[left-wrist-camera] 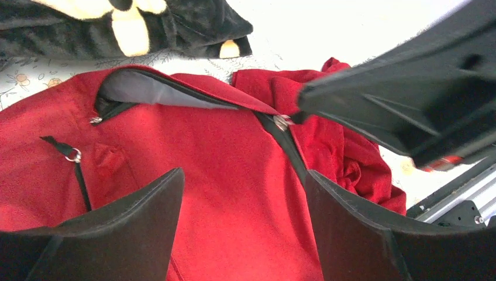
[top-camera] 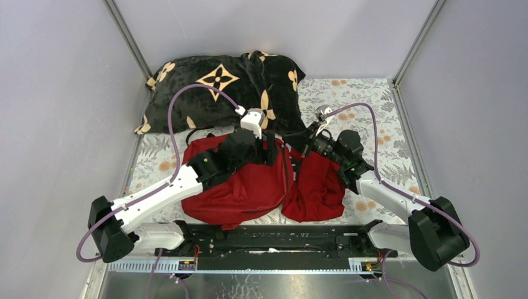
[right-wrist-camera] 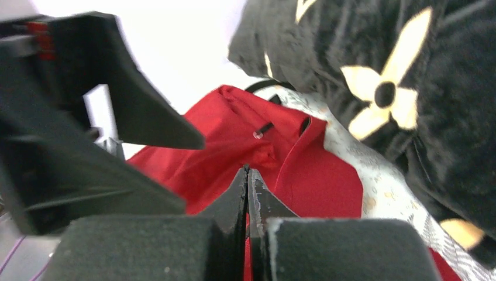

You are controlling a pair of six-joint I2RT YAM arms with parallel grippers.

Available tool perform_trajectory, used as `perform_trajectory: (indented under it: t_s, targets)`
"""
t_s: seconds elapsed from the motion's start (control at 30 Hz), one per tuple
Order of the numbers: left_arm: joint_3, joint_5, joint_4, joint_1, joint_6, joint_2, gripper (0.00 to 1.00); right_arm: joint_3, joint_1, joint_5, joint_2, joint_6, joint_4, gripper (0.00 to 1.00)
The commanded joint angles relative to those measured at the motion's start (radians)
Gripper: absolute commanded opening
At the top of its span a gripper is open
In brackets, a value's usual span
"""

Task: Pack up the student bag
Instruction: Zip the student bag at the center of the board.

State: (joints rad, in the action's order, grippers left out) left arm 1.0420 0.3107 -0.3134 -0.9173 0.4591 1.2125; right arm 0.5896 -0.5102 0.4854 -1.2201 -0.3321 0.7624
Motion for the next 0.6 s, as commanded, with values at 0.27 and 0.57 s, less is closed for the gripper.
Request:
perform_trajectory:
  t_s: [0.27, 0.57]
  targets:
    - [-0.089, -0.403, 0.179, 0.079, -0.200, -0.070, 0.89, 0.141, -0.002, 0.153, 0.002, -0.112, 0.121, 0.00]
    - [-0.219, -0.430, 0.464, 0.084, -0.236, -0.026, 0.88, 0.158, -0.003, 0.189, -0.019, -0.124, 0.056, 0.00]
